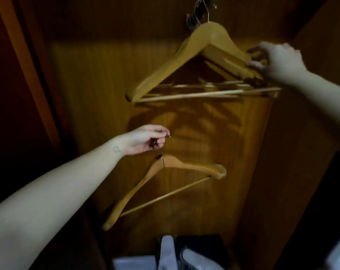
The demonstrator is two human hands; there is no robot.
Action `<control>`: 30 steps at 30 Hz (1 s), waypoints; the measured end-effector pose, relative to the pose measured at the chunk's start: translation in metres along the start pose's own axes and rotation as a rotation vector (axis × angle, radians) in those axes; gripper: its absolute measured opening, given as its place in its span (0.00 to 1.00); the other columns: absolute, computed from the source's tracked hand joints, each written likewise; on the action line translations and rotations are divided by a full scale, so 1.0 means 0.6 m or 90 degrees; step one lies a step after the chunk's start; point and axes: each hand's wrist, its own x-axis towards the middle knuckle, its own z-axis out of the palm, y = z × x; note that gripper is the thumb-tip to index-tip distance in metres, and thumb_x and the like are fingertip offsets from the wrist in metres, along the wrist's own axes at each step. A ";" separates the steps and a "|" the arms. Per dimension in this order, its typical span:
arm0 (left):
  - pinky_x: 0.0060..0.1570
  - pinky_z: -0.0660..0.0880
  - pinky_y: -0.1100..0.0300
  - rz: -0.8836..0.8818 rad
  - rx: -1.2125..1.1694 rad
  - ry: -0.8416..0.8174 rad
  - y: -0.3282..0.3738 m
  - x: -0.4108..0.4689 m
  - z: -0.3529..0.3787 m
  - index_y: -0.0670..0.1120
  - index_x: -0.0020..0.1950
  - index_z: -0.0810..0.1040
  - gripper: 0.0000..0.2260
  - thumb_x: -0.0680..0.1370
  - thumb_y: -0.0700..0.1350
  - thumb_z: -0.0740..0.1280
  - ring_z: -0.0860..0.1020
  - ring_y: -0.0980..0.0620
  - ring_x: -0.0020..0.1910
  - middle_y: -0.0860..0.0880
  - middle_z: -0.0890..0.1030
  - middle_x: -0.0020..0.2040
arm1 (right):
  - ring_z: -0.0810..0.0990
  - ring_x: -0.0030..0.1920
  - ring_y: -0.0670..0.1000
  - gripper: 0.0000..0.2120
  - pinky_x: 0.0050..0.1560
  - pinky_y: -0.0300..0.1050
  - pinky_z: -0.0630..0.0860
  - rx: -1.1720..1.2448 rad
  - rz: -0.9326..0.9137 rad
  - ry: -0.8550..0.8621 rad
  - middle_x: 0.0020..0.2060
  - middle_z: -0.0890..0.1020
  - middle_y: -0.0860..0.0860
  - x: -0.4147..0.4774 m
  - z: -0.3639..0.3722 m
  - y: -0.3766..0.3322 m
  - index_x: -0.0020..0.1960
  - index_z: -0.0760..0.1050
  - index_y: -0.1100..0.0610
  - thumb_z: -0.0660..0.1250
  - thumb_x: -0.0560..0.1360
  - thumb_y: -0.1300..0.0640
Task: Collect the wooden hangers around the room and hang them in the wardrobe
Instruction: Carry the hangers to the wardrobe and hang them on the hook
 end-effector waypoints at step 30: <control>0.37 0.68 0.62 0.319 -0.035 -0.053 0.145 -0.115 0.074 0.45 0.52 0.74 0.08 0.82 0.37 0.57 0.69 0.55 0.33 0.52 0.68 0.31 | 0.76 0.37 0.45 0.19 0.40 0.41 0.78 -0.059 -0.046 -0.240 0.33 0.73 0.43 -0.396 0.066 -0.099 0.54 0.68 0.47 0.59 0.74 0.33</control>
